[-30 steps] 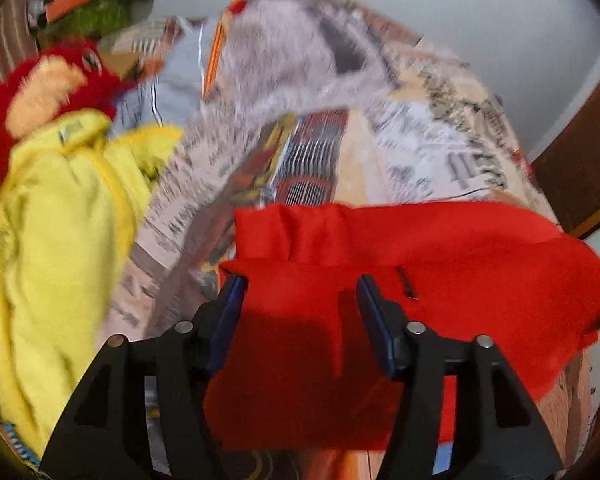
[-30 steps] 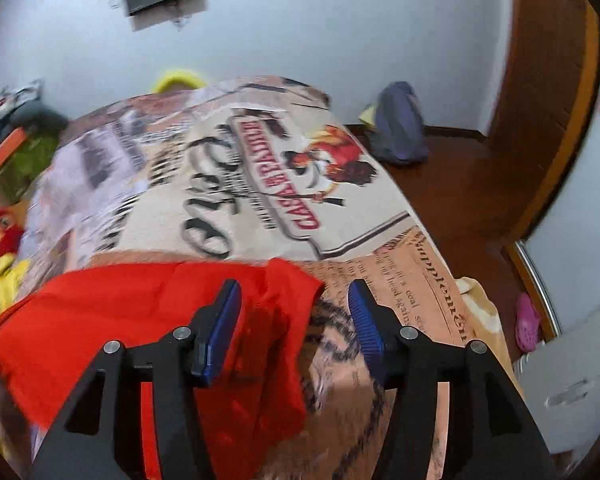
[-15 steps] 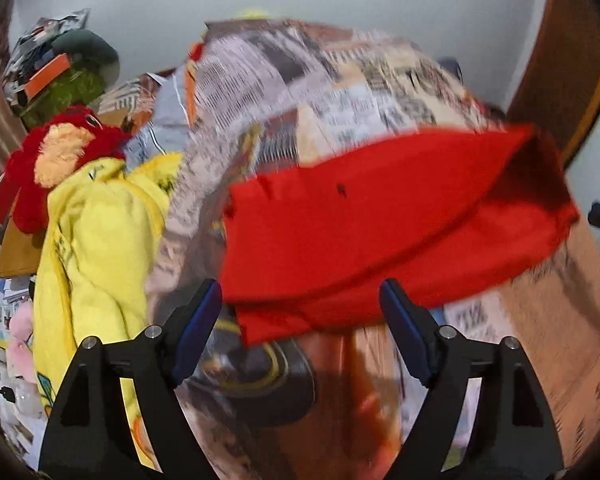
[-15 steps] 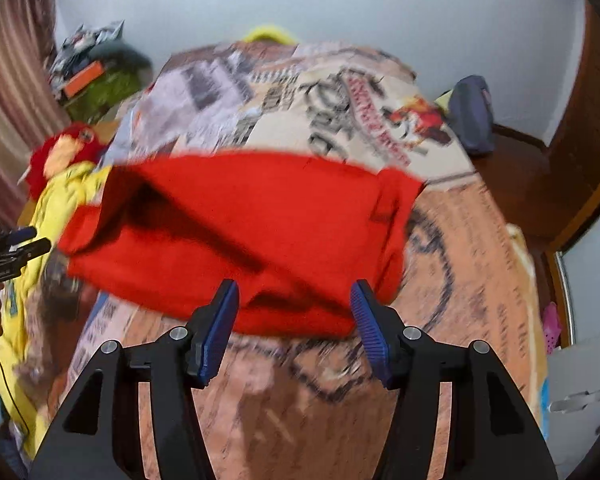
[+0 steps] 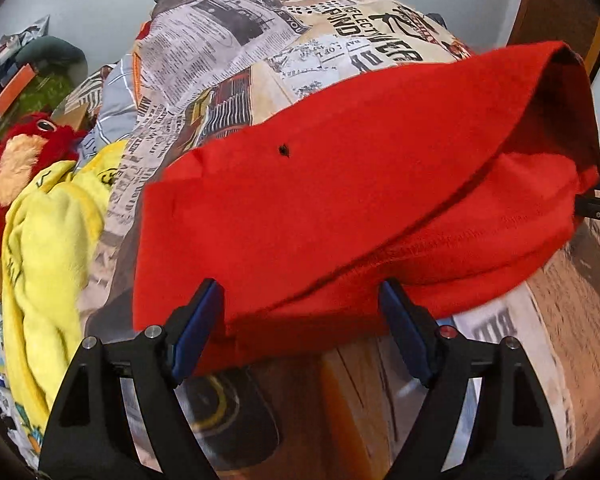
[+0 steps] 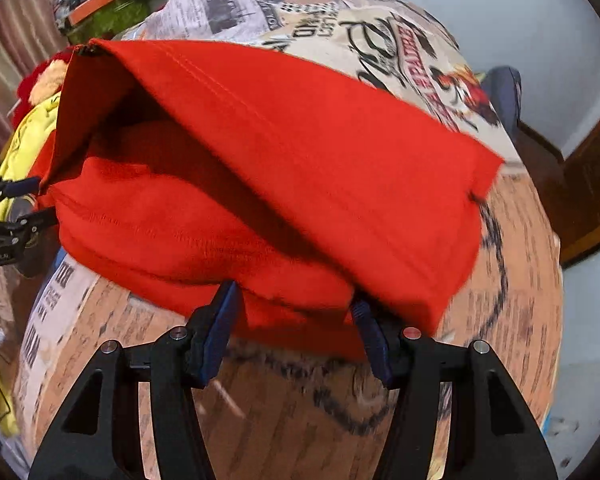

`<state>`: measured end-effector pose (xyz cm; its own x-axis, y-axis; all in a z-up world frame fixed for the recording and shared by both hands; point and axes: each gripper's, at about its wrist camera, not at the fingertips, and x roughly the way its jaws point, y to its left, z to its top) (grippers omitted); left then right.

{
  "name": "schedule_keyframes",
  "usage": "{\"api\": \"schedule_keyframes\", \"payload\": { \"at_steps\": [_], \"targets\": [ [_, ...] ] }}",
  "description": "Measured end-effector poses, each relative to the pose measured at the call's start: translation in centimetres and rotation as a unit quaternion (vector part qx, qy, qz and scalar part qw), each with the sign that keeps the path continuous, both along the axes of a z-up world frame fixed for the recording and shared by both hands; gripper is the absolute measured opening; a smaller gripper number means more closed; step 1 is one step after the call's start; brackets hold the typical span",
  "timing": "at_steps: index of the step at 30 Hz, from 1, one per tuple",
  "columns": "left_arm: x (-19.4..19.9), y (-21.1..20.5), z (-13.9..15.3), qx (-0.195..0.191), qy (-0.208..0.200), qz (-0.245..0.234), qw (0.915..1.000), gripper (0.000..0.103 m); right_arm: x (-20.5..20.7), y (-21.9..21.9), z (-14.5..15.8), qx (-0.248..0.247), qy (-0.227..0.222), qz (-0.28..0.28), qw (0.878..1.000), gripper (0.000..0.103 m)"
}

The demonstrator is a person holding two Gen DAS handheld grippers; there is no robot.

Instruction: Fold large clothes

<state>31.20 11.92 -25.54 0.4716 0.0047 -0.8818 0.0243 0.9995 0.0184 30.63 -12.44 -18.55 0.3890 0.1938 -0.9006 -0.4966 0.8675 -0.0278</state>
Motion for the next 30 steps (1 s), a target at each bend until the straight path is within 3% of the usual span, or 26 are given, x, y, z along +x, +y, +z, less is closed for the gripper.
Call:
{"api": "schedule_keyframes", "payload": {
  "at_steps": [5, 9, 13, 15, 18, 23, 30],
  "targets": [
    [3.5, 1.3, 1.2, -0.005, -0.012, -0.001, 0.9999, 0.082, 3.6, 2.0, 0.8, -0.002, -0.006, 0.031, 1.0, 0.054],
    [7.8, 3.6, 3.7, -0.009, -0.037, 0.044, 0.9983, 0.082, 6.9, 3.1, 2.8, -0.003, -0.012, 0.034, 0.999, 0.054],
    [10.6, 6.7, 6.7, -0.011, -0.078, 0.111, 0.9907, 0.082, 9.6, 1.1, 7.9, 0.035, -0.093, -0.045, 0.994, 0.054],
    [10.9, 8.0, 8.3, 0.009, -0.101, 0.145, 0.9841, 0.082, 10.1, -0.6, 9.7, 0.075, -0.11, -0.099, 0.986, 0.054],
    [9.7, 9.1, 9.4, -0.011, -0.12, 0.153, 0.9808, 0.083, 9.4, -2.4, 11.1, 0.121, -0.122, -0.131, 0.976, 0.054],
    [7.4, 8.9, 8.8, -0.012, -0.114, 0.138, 0.9838, 0.083, 7.4, -0.8, 9.1, 0.099, -0.101, -0.08, 0.987, 0.055],
    [5.3, 3.5, 4.0, -0.011, -0.045, 0.049, 0.9977, 0.083, 5.6, 4.3, 3.5, 0.053, -0.034, 0.002, 0.998, 0.055]
  ]
}}
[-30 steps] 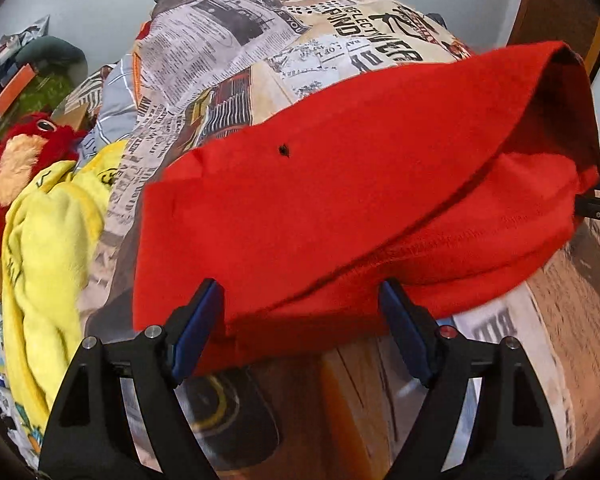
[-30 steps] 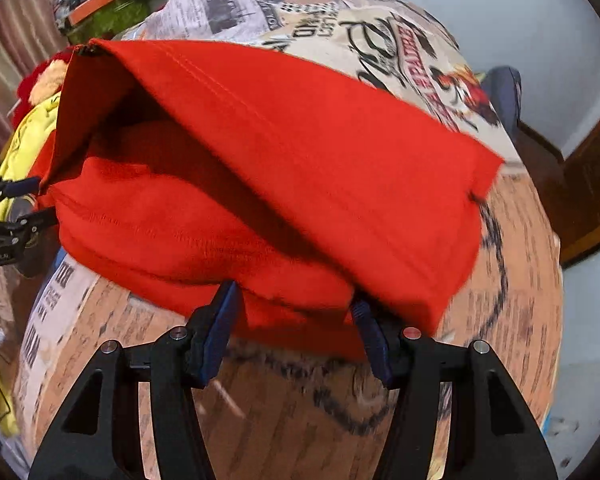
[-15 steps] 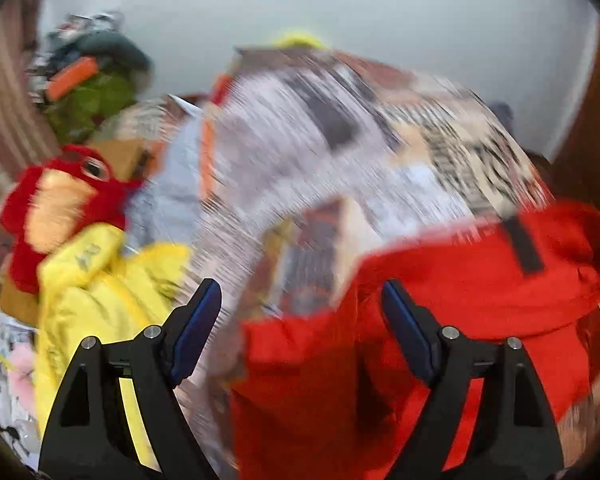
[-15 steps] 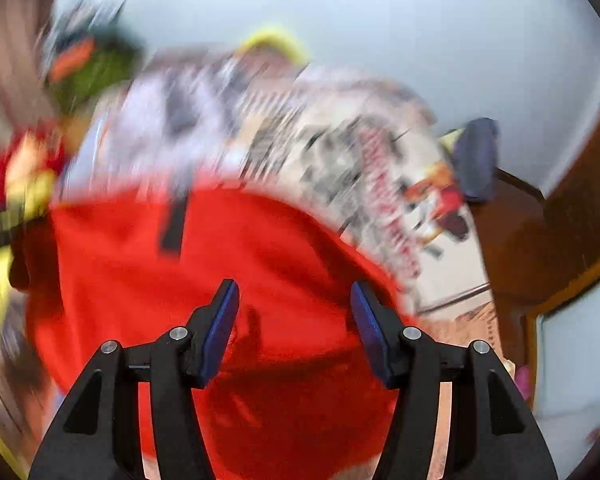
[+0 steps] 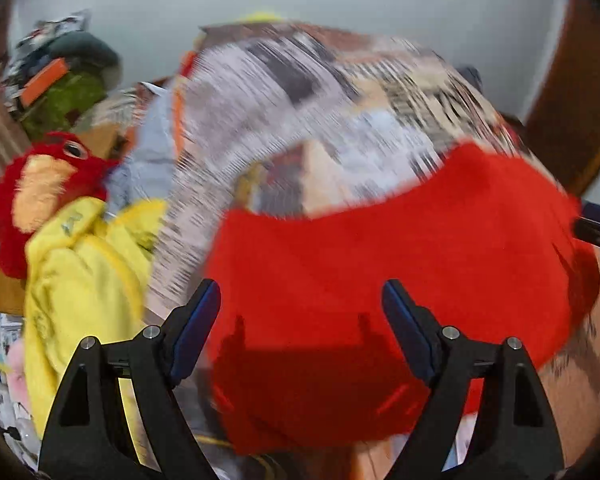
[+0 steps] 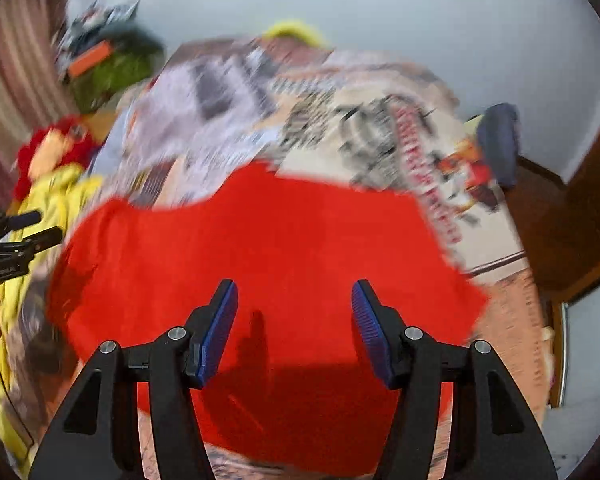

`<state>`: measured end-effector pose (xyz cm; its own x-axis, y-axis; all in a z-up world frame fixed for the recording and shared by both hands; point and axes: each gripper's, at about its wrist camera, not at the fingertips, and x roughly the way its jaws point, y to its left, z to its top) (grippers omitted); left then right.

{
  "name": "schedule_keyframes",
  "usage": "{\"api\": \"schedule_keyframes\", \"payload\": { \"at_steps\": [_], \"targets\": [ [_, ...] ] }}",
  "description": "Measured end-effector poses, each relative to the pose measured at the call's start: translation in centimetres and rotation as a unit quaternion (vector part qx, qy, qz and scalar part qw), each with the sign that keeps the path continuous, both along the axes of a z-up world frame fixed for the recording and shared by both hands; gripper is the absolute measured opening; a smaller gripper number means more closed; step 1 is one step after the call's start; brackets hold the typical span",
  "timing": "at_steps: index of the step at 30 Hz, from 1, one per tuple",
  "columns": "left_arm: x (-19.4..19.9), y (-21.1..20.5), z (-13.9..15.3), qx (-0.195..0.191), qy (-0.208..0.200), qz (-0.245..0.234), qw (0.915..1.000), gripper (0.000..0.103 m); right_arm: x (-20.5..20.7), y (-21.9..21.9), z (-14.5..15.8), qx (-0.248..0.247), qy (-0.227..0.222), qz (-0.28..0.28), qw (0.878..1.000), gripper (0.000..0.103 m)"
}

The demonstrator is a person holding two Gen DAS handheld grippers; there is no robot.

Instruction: Fold large clothes

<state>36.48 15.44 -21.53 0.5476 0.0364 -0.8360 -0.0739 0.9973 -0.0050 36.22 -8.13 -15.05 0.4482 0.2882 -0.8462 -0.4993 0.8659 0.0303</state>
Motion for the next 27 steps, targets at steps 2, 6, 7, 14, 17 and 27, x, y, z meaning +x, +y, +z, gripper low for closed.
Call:
{"api": "schedule_keyframes", "payload": {
  "at_steps": [2, 6, 7, 14, 17, 27],
  "targets": [
    [-0.5, -1.4, -1.2, 0.0, 0.01, -0.017, 0.9998, 0.083, -0.8, 0.9, -2.0, -0.015, 0.018, 0.013, 1.0, 0.055],
    [-2.2, -4.0, -3.7, 0.021, 0.022, -0.033, 0.999, 0.083, -2.1, 0.3, -3.9, -0.031, 0.008, -0.004, 0.999, 0.066],
    [-2.5, -4.1, -4.1, 0.022, 0.023, -0.03, 0.999, 0.083, -2.4, -0.4, -3.9, -0.024, 0.005, -0.009, 1.0, 0.072],
    [-5.4, -0.9, -4.5, -0.018, 0.023, 0.037, 0.9989, 0.084, -3.0, -5.4, -4.0, 0.016, 0.052, -0.049, 0.997, 0.082],
    [-6.6, 0.5, -4.2, -0.021, 0.022, 0.067, 0.9973, 0.084, -3.4, -6.8, -4.2, 0.019, 0.072, -0.071, 0.995, 0.082],
    [-10.8, 4.3, -1.9, -0.032, -0.002, 0.145, 0.9889, 0.084, -5.5, -8.1, -1.5, 0.011, 0.049, -0.086, 0.995, 0.082]
  ]
}}
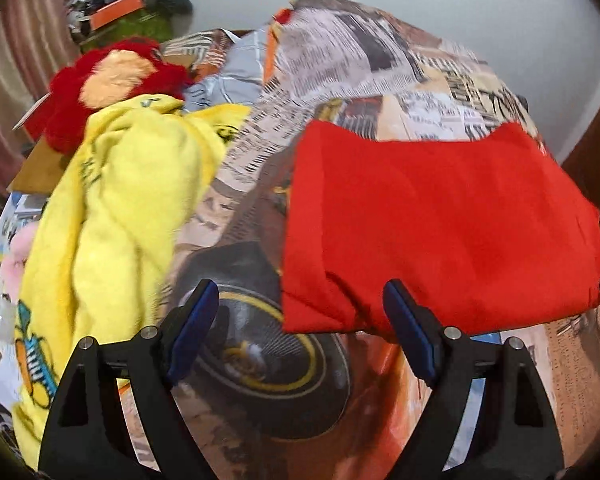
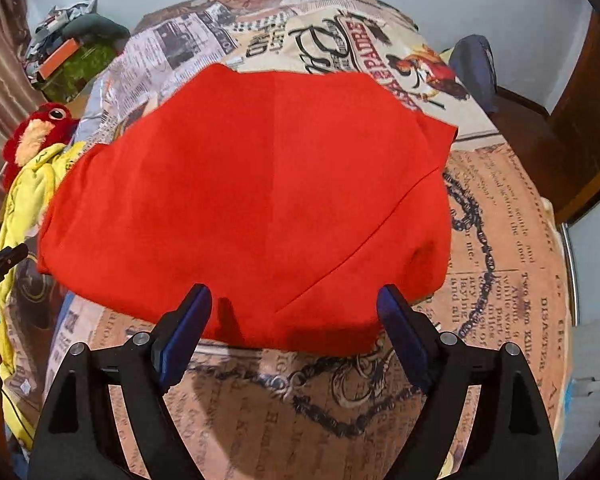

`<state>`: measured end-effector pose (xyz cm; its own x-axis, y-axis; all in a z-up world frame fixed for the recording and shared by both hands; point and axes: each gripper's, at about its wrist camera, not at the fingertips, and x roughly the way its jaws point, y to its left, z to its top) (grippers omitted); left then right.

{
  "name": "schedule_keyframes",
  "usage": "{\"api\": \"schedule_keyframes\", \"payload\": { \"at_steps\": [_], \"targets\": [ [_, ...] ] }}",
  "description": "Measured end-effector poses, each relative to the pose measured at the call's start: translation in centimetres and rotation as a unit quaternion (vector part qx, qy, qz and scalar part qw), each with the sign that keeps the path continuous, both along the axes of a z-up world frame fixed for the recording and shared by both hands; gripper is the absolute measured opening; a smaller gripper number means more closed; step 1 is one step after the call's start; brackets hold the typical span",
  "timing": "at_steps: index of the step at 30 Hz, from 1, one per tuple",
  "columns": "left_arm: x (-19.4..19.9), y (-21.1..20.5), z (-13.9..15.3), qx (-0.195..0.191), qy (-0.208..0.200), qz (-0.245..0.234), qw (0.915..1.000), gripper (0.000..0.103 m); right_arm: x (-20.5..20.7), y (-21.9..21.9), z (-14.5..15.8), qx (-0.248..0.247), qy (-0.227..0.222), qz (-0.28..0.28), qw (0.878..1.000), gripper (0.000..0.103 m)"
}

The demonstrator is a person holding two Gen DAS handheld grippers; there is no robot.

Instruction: Fold large clothes

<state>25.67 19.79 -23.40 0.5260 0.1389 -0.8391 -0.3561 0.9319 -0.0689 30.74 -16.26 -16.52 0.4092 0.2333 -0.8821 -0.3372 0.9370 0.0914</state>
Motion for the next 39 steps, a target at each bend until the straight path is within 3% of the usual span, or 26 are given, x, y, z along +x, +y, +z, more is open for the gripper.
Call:
{"api": "schedule_keyframes", "payload": {
  "at_steps": [4, 8, 12, 14, 19, 20, 28, 31, 33, 35, 39],
  "targets": [
    [-1.1, 0.2, 0.9, -0.026, -0.018, 0.003, 0.9995, 0.084, -0.5, 0.5, 1.5, 0.004, -0.023, 0.008, 1.0, 0.082],
    [-1.4, 0.3, 0.1, -0.139, -0.036, -0.004, 0.9896, 0.084, -0.6, 1.2, 2.1, 0.007, -0.034, 0.015, 0.999, 0.082],
    [-0.1, -0.2, -2.7, -0.262, -0.024, -0.017, 0.9646, 0.084, -0.4, 2.1, 1.8, 0.013, -0.031, 0.021, 0.999, 0.082],
    [0.5, -0.6, -3.8, -0.296, -0.018, -0.018, 0.9547, 0.084, -0.4, 2.6, 1.4, 0.013, -0.029, 0.024, 0.999, 0.082],
    [2.2, -0.7, -6.7, -0.394, -0.024, 0.001, 0.9188, 0.084, -0.3, 3.8, 0.8, 0.008, -0.027, 0.036, 0.999, 0.082],
    [2.6, -0.5, -7.0, -0.401, -0.027, 0.008, 0.9156, 0.084, -0.3, 4.0, 0.8, 0.006, -0.027, 0.037, 0.999, 0.082],
    [5.7, 0.7, -8.0, -0.387, -0.062, 0.055, 0.9184, 0.073, 0.0, 4.9, 0.4, -0.003, -0.03, 0.041, 0.999, 0.082],
    [6.6, 1.0, -8.2, -0.356, -0.065, 0.078, 0.9291, 0.054, -0.1, 5.3, 0.6, -0.009, -0.031, 0.044, 0.998, 0.082],
    [6.8, 1.4, -8.4, -0.358, -0.069, 0.092, 0.9265, 0.041, -0.2, 5.6, 0.7, -0.014, -0.033, 0.048, 0.998, 0.082],
    [6.9, 1.7, -8.3, -0.355, -0.075, 0.098, 0.9269, 0.018, -0.3, 6.0, 0.9, -0.019, -0.036, 0.051, 0.998, 0.082],
    [5.8, 2.1, -4.6, -0.293, -0.106, 0.078, 0.9469, 0.007, -0.7, 7.2, 1.8, -0.034, -0.045, 0.062, 0.996, 0.082]
  ]
}}
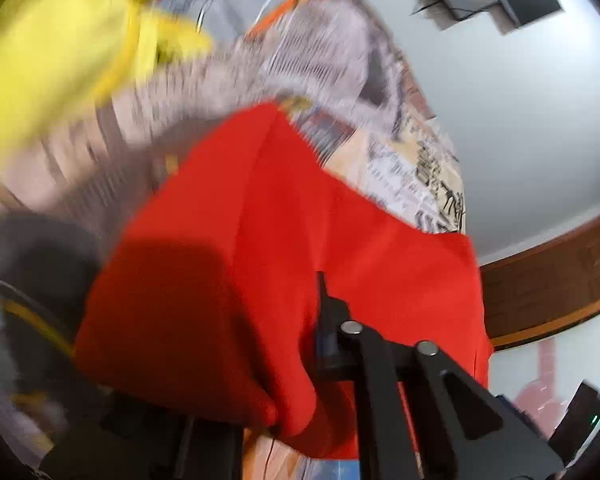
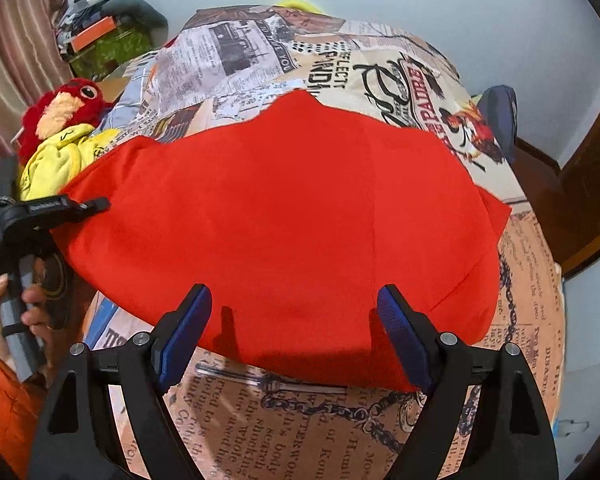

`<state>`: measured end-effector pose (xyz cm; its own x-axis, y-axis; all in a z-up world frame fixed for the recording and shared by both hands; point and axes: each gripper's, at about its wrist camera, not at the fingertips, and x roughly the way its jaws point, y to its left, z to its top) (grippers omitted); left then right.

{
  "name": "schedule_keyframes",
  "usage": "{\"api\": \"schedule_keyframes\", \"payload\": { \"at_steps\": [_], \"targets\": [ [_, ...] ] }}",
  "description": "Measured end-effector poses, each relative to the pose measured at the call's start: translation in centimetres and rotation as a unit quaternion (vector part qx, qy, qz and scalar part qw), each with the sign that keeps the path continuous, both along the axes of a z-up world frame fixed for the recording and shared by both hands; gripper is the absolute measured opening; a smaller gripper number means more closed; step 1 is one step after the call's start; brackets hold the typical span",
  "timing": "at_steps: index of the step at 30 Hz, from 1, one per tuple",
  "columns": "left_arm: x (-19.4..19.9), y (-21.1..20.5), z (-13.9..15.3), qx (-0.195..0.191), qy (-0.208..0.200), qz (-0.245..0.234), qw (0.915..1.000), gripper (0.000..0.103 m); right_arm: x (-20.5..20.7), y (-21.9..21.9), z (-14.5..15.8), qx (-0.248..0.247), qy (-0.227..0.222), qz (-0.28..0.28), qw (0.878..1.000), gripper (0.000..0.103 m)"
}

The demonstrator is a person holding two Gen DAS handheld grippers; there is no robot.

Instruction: Fold large clothes

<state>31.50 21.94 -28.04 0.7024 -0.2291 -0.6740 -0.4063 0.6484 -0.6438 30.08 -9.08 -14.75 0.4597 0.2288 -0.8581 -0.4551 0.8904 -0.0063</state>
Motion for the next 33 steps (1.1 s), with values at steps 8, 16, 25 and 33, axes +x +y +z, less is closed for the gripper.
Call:
{"api": "schedule_keyframes", "payload": {
  "at_steps": [8, 16, 25, 33],
  "targets": [
    [-4.4, -0.1, 9.5, 0.133, -0.083, 0.017, 0.9875, 0.006, 0.1, 4.6, 0.8, 0.022, 0.013, 0.039, 0.999, 0.082],
    [-6.7, 0.3, 13.7, 0.177, -0.114, 0.042, 0.9767, 0.005, -0.4, 10.7, -3.5, 0.013, 0.075, 0.104, 0.992, 0.082],
    [-4.2, -5.1, 16.3, 0.22, -0.123, -0.009, 0.9676, 0.005, -0.7, 8.5, -2.7, 0.035, 0.079, 0.115, 0.99, 0.083],
    [-0.3, -15.9, 18.3, 0.258, -0.145, -0.115, 0.9483, 0.005, -0.5, -4.2, 1.7, 0.092, 0.029, -0.003, 0.995, 0.083]
  ]
}}
